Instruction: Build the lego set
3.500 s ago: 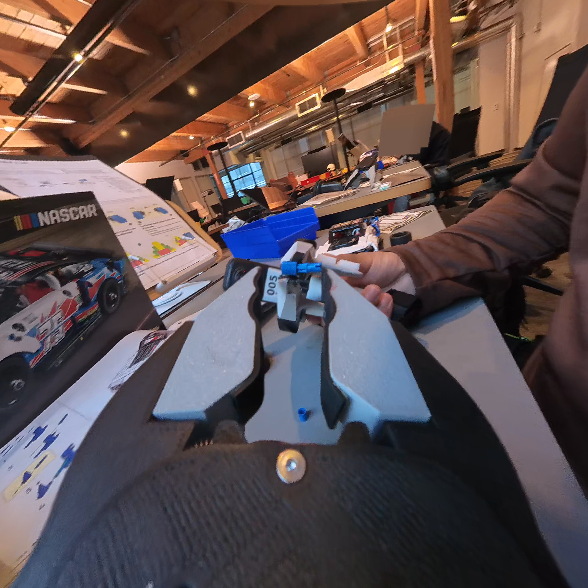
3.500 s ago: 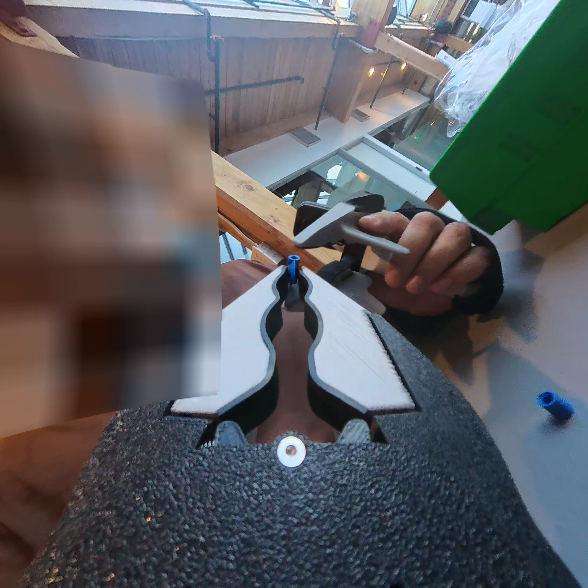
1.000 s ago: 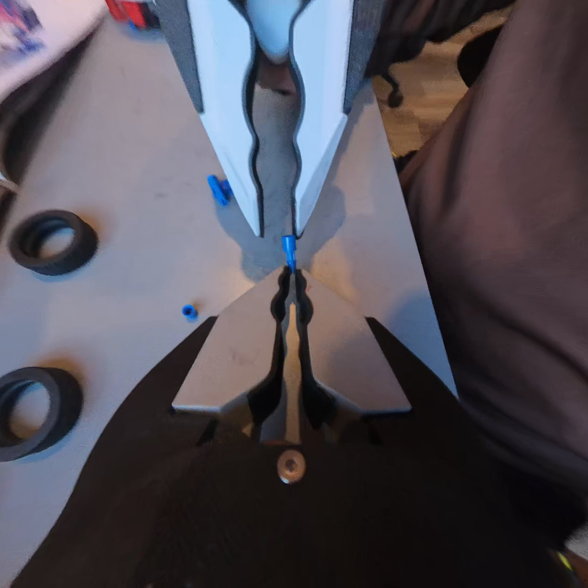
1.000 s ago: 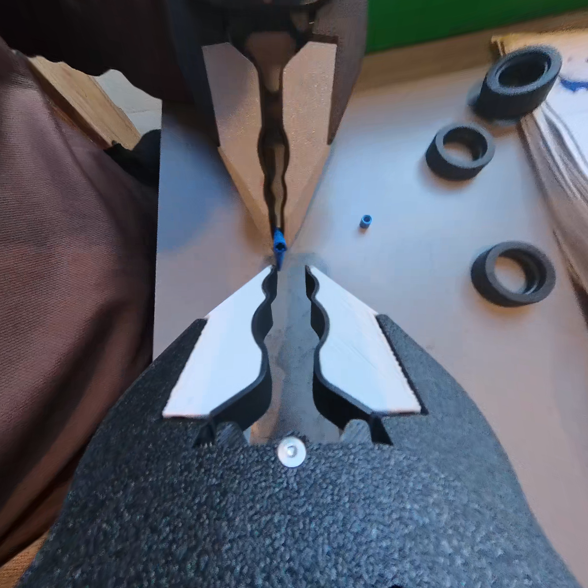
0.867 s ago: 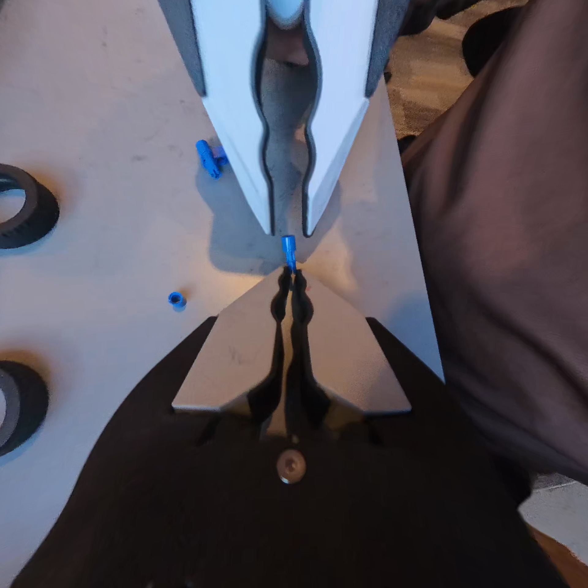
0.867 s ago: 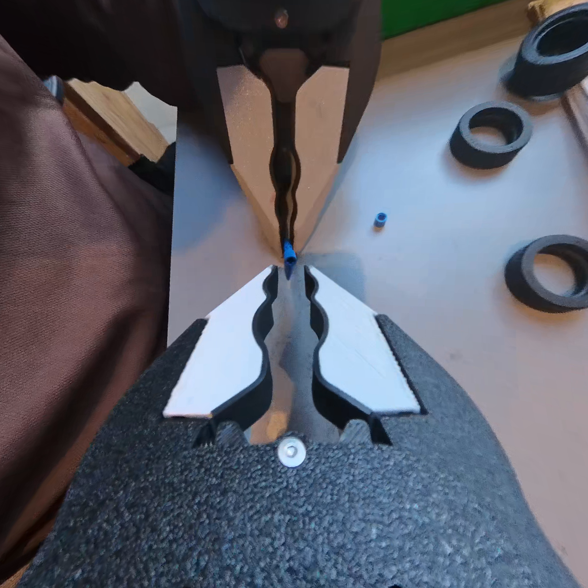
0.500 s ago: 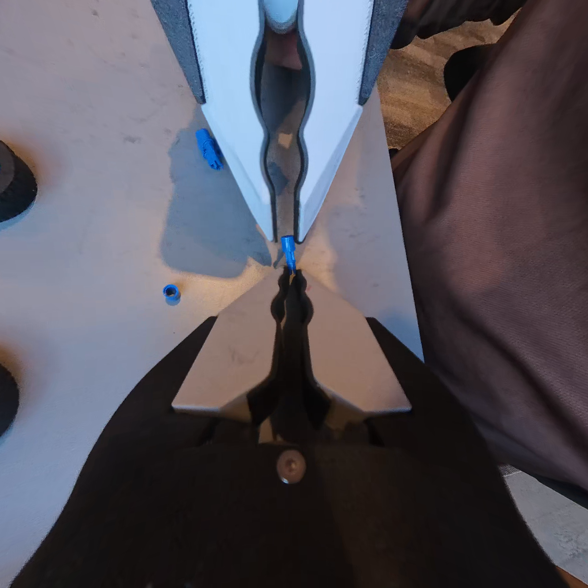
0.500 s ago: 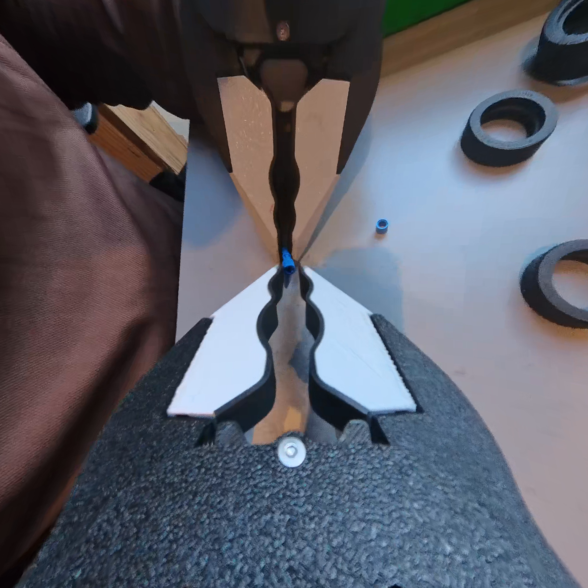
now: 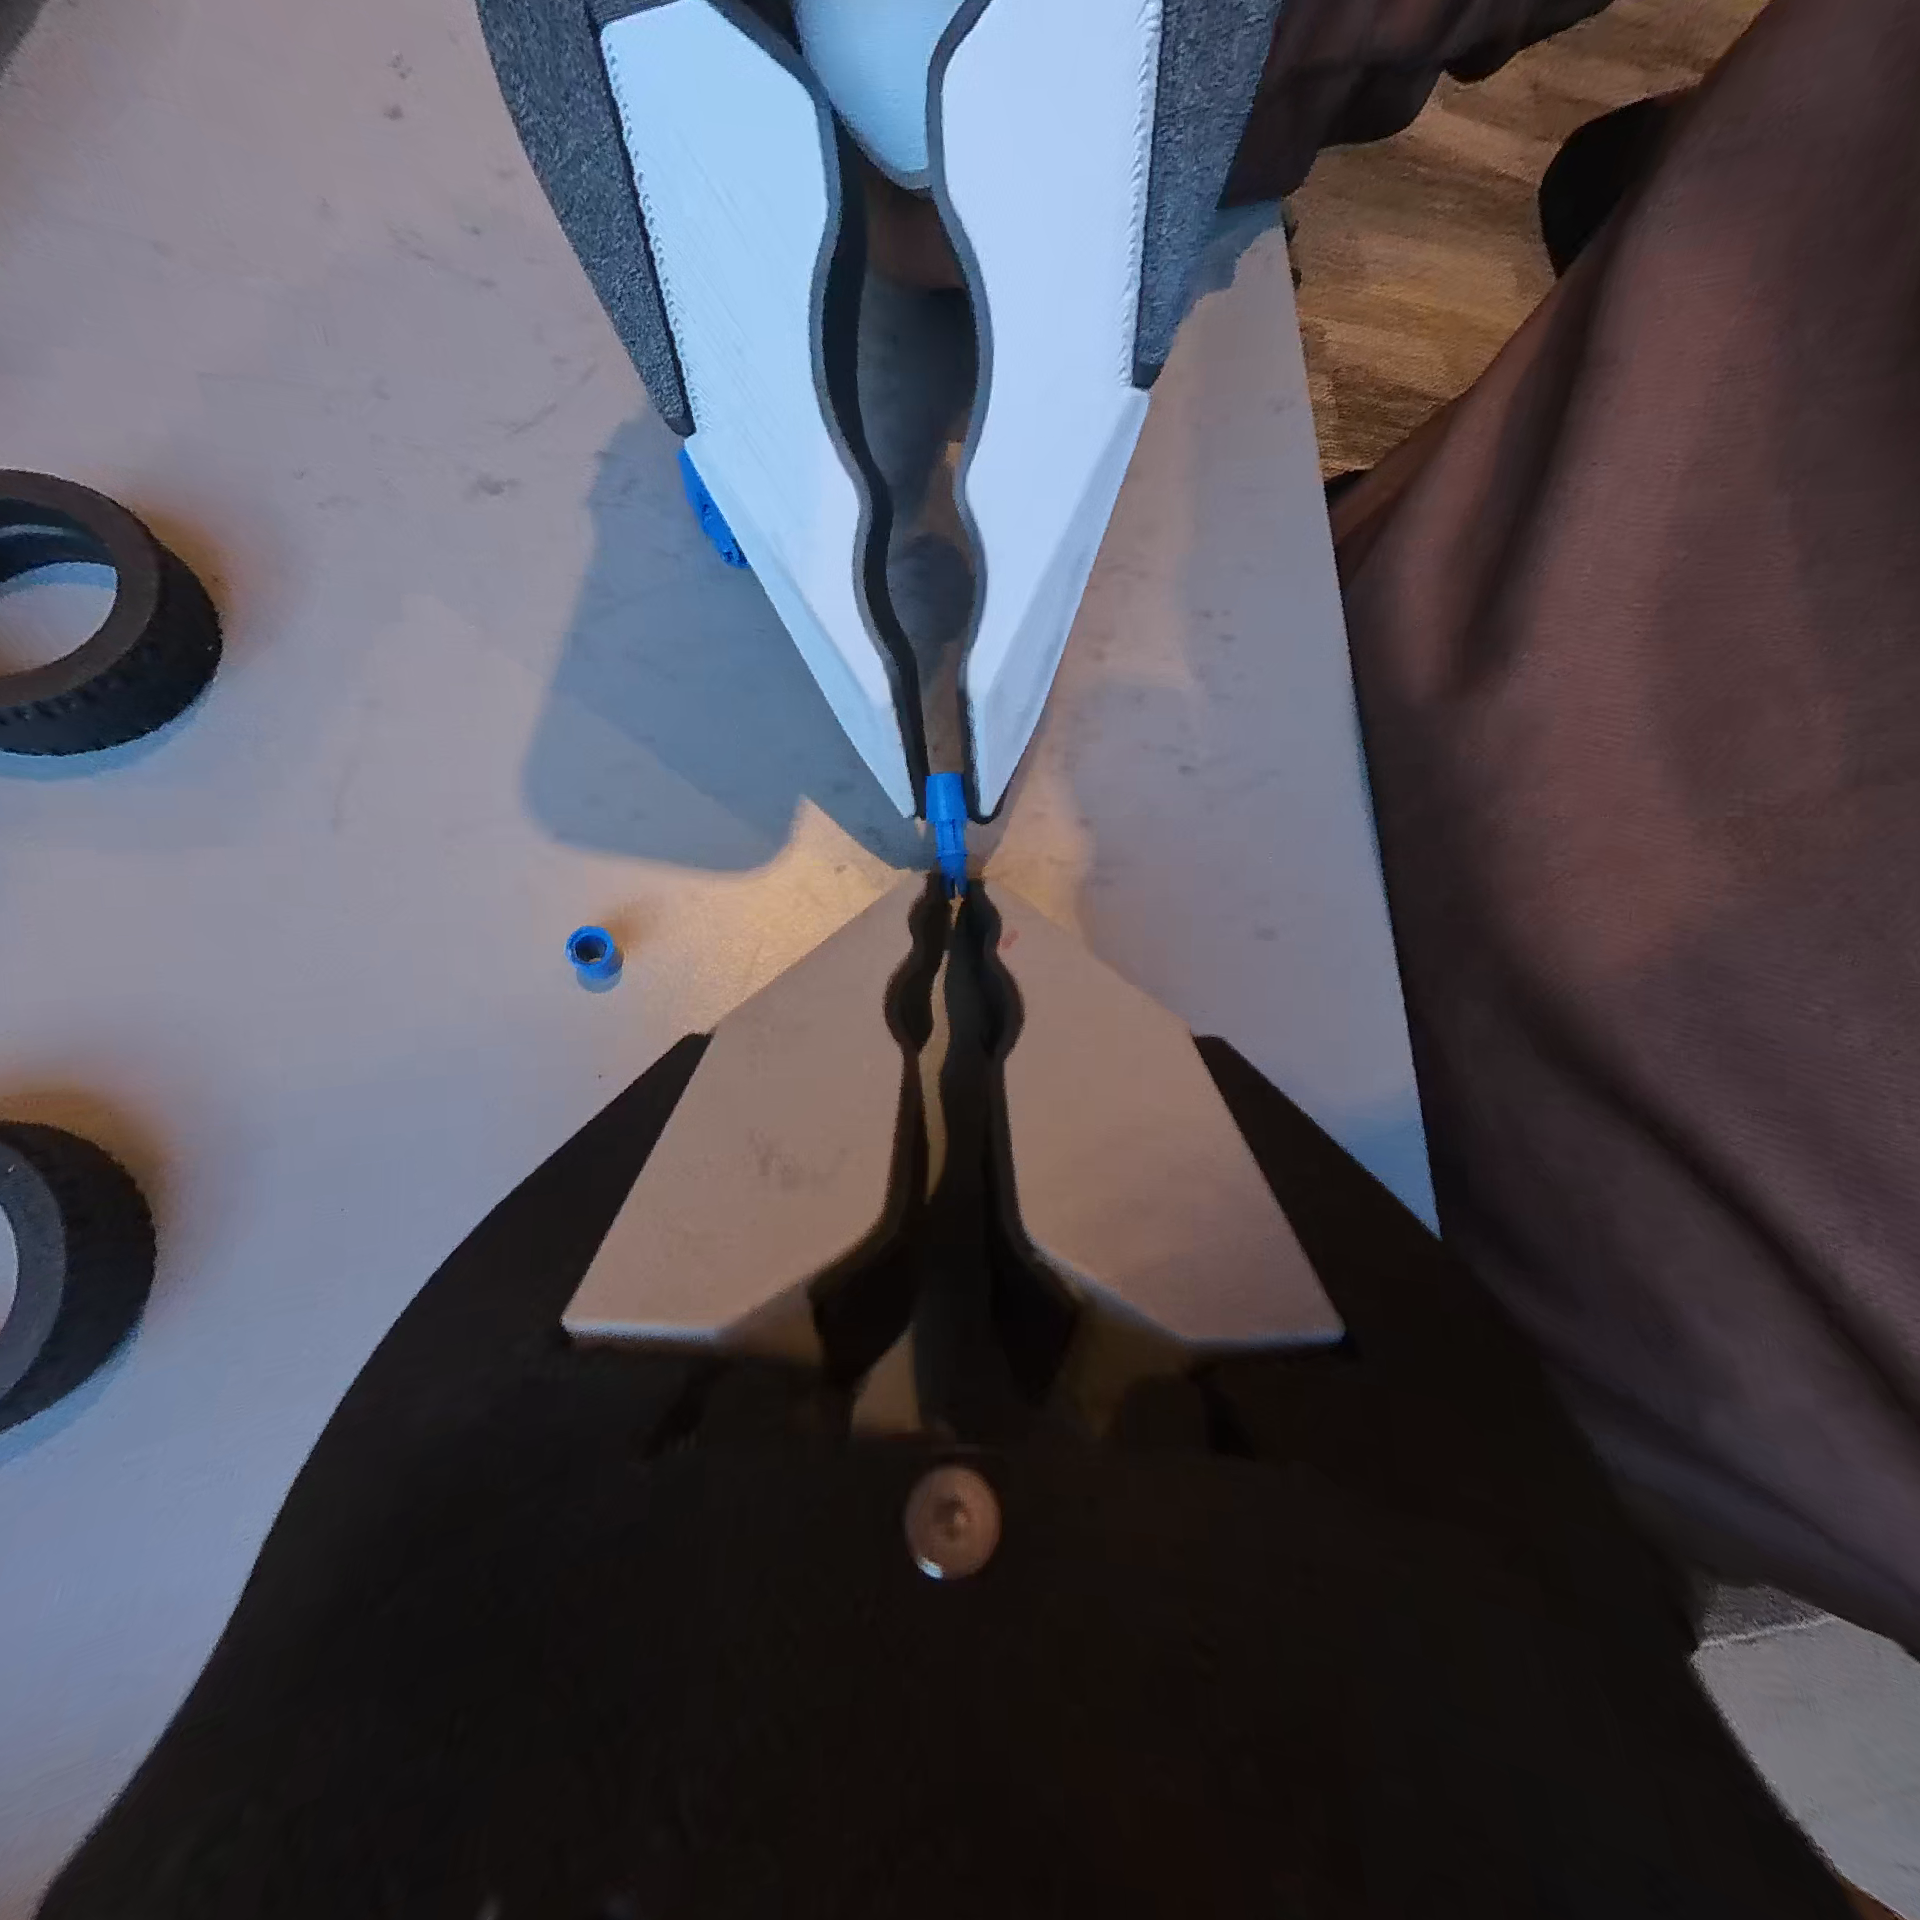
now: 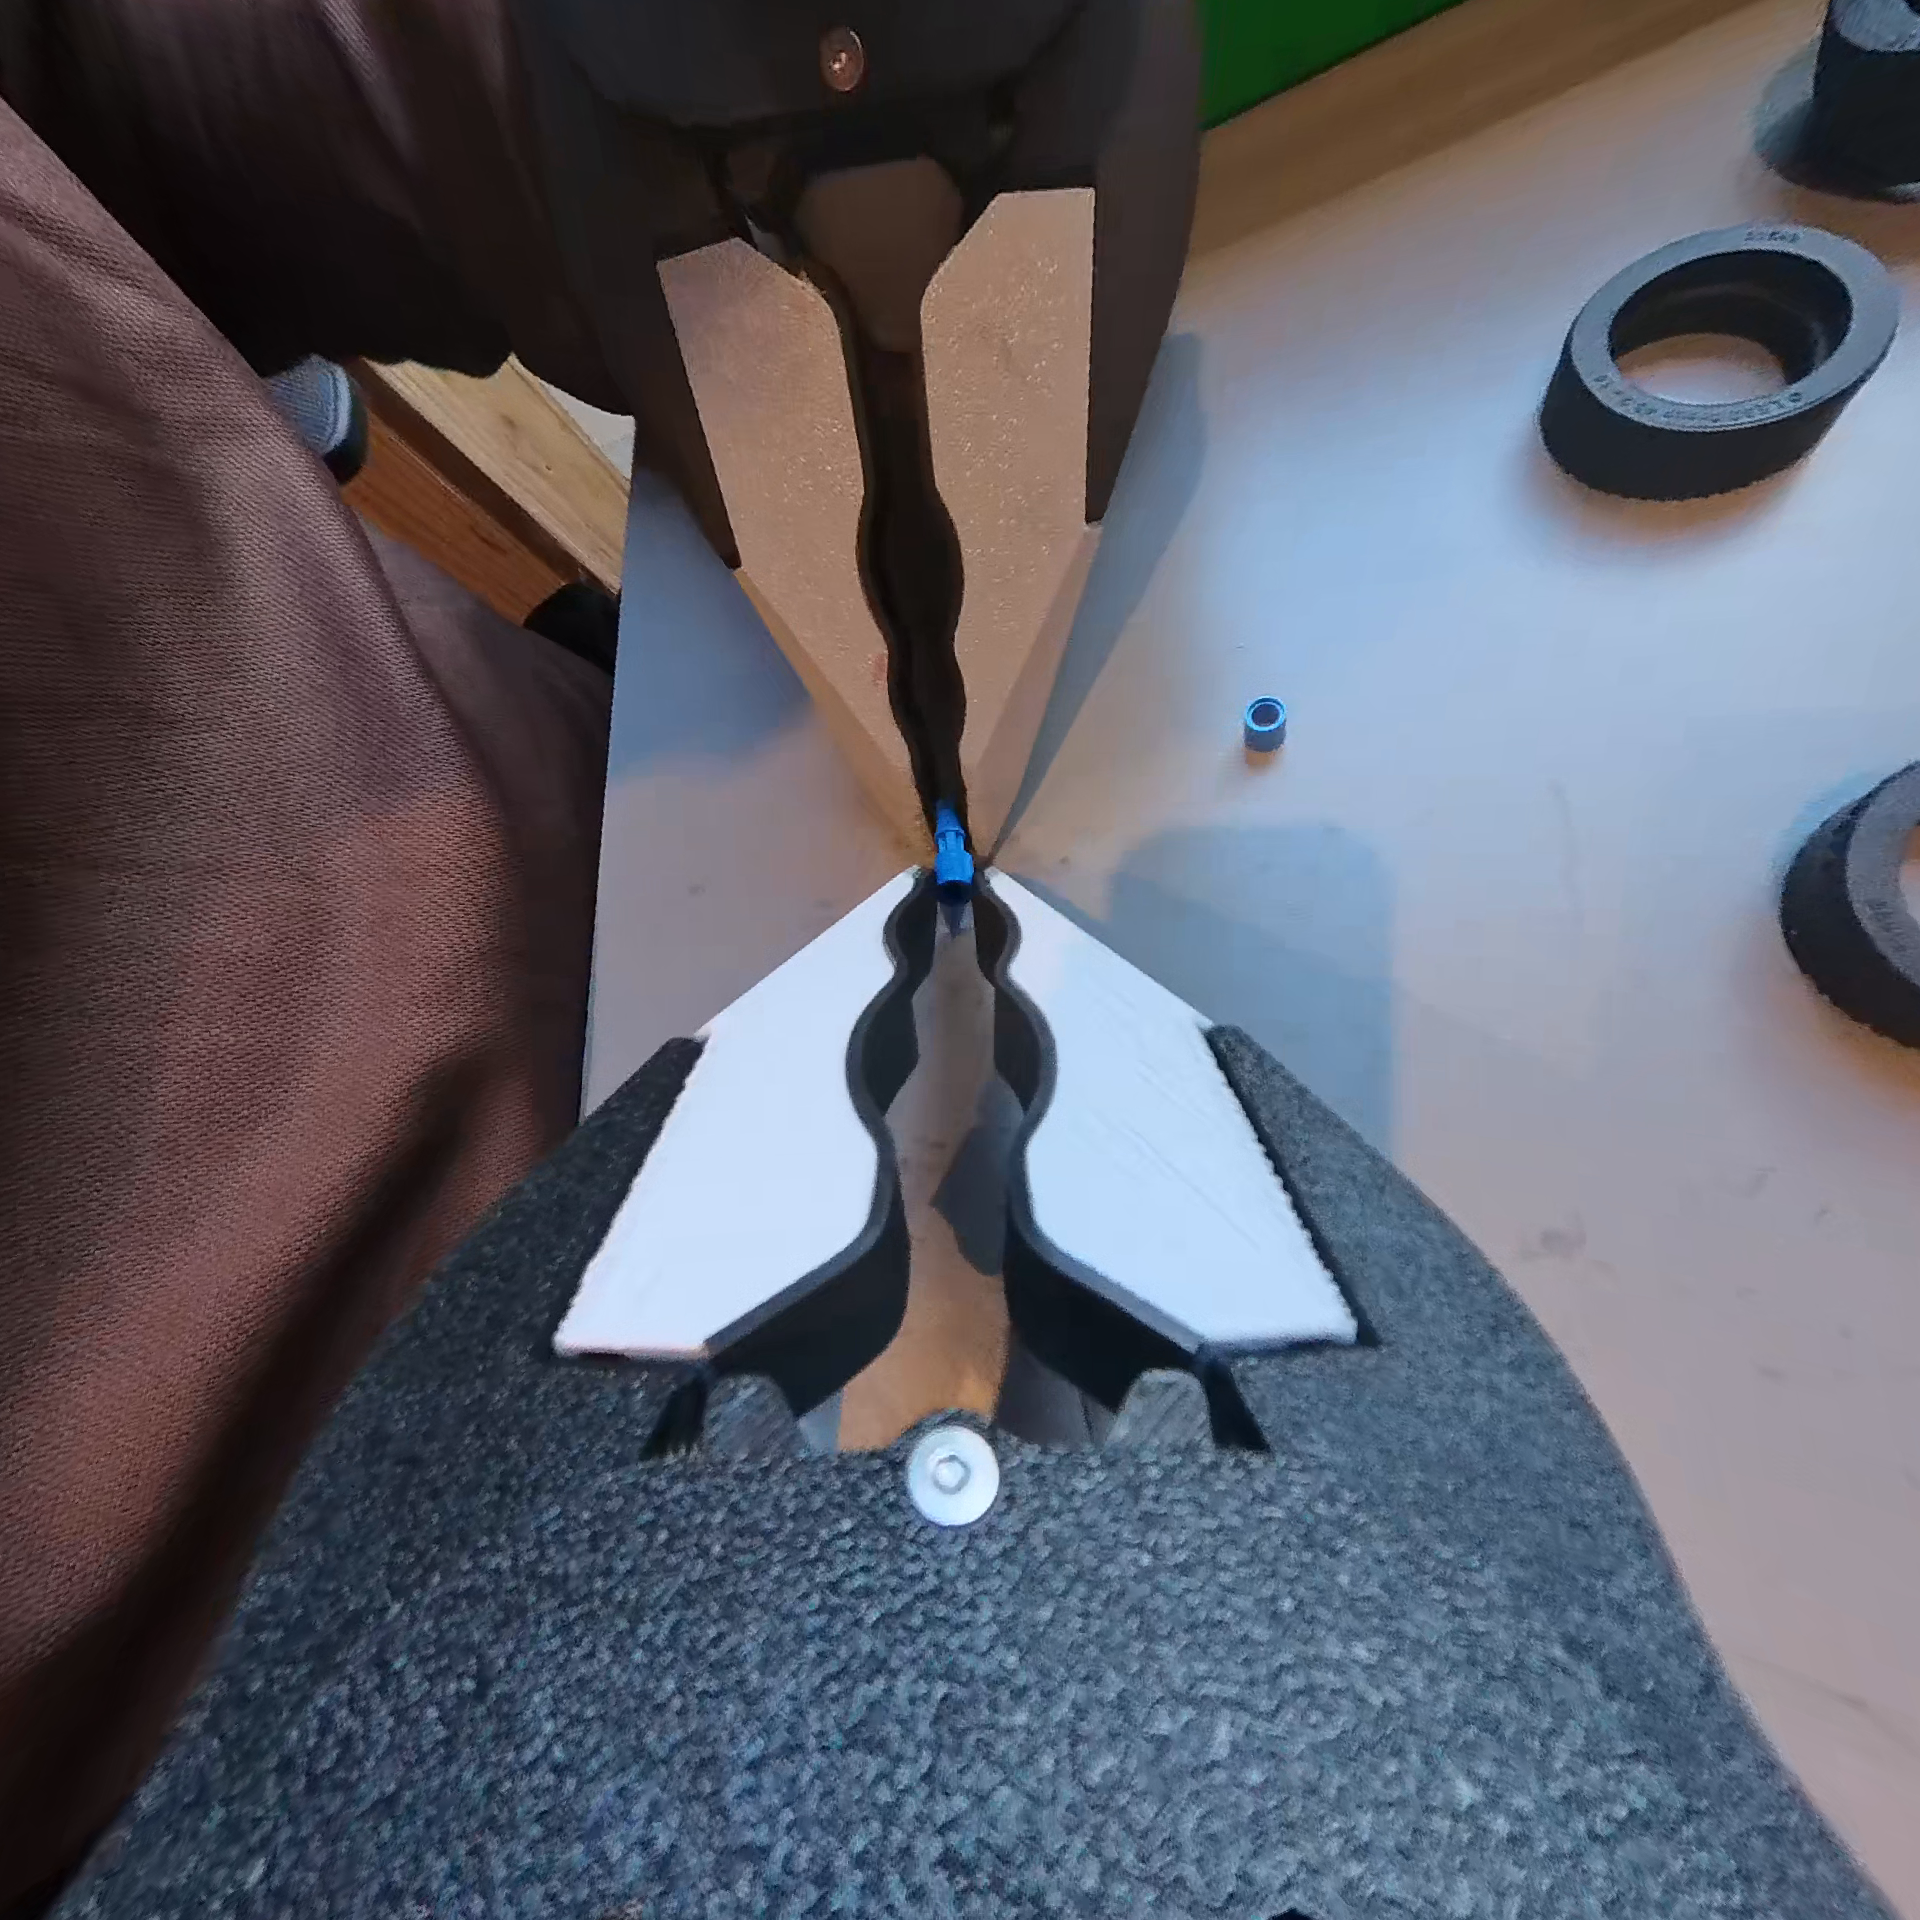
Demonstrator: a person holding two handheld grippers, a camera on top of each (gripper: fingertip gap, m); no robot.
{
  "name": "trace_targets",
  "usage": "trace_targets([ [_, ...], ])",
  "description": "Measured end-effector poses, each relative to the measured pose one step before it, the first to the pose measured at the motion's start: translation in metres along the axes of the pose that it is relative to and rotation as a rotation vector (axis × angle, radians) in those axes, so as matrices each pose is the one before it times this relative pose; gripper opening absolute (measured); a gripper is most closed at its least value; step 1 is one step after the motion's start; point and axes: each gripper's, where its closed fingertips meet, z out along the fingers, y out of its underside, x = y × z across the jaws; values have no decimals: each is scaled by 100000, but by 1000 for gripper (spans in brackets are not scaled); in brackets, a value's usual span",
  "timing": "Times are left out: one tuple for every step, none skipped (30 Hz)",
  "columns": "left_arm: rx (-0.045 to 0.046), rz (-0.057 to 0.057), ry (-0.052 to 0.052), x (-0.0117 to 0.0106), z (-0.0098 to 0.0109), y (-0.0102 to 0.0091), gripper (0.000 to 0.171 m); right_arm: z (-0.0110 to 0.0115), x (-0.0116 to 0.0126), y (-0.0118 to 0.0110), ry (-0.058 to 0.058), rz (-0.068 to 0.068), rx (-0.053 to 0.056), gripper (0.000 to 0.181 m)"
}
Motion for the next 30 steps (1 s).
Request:
trace_targets([
  [-64,327,-659,-9,17,-9,0,-1,-6,9,-487,623,139,7],
  [-5,182,-760,-33,11,-15,0,8,14,9,-449,898,167,7],
  [47,78,-929,-29,23,-25,0,-11,48,9,-151,891,218,7],
  [13,415,-945,-13,27,-17,0,-2,38,18,-23,741,253,7],
  [42,633,-1220,-16,23,-20,0,-12,6,24,-182,983,212,7],
  [73,850,-1586,-20,36,-25,0,-6,8,24,-225,1195,327,7],
  [16,887,-1694,-25,36,-11,0,-8,-12,16,-49,1093,437,7],
  [-54,1079,-1492,-15,14,-7,0,-3,-13,-6,281,689,473,7],
  [-98,713,-952,-6,11,-6,0,16,-21,-20,775,-23,450,7],
  [-86,652,-765,-11,-1,12,0,4,-12,-14,1046,-437,362,6],
  [-94,1412,-1325,-29,-1,8,0,9,-20,-10,728,-478,195,6],
  [-98,2174,-1743,-1,10,14,0,4,-33,6,-293,208,81,6],
  [-101,2106,-1386,19,-3,11,0,13,-61,-19,-1278,935,83,6],
  [-24,1824,36,160,-8,1,0,12,-108,-3,-1578,726,-13,6],
  [140,2072,948,286,-23,-13,0,16,-221,-9,-1615,-204,-2,6],
  [938,3259,793,361,-86,-113,0,12,-331,-12,-1389,-1515,58,6],
  [1049,2902,-576,222,-103,-109,0,2,-345,-15,-617,-2529,140,6],
  [651,2572,-1113,136,-68,-76,0,7,-270,-4,163,-2683,130,6],
  [423,2425,-749,152,-32,-49,0,3,-213,-16,578,-2762,162,6],
  [1278,3958,221,388,-85,-174,0,15,-350,9,-251,-3348,103,6],
  [1391,5147,-236,455,-82,-172,0,47,-513,57,-1157,-3367,-240,6],
  [-881,5095,-1032,376,88,92,0,174,-400,251,-571,-2980,-1702,7],
  [-2876,5410,-1719,331,255,318,0,316,-223,458,907,-3406,-3389,7],
  [-27,3643,-2753,45,19,-30,0,172,-152,202,1346,-3523,-1723,7],
  [-109,994,-1982,-98,19,21,0,15,-21,3,897,-1398,-129,7],
  [166,261,-456,-25,41,-20,0,-29,31,5,216,137,24,7],
  [210,-1479,664,-65,33,-13,0,-26,15,2,-180,294,20,7],
  [-207,-1643,-588,-253,89,29,0,-6,80,-19,57,687,44,8],
  [66,-307,-301,-138,95,-30,0,-22,104,-34,423,796,114,11],
  [-40,-134,-318,-86,59,-17,0,-84,-9,-86,101,107,468,14],
])
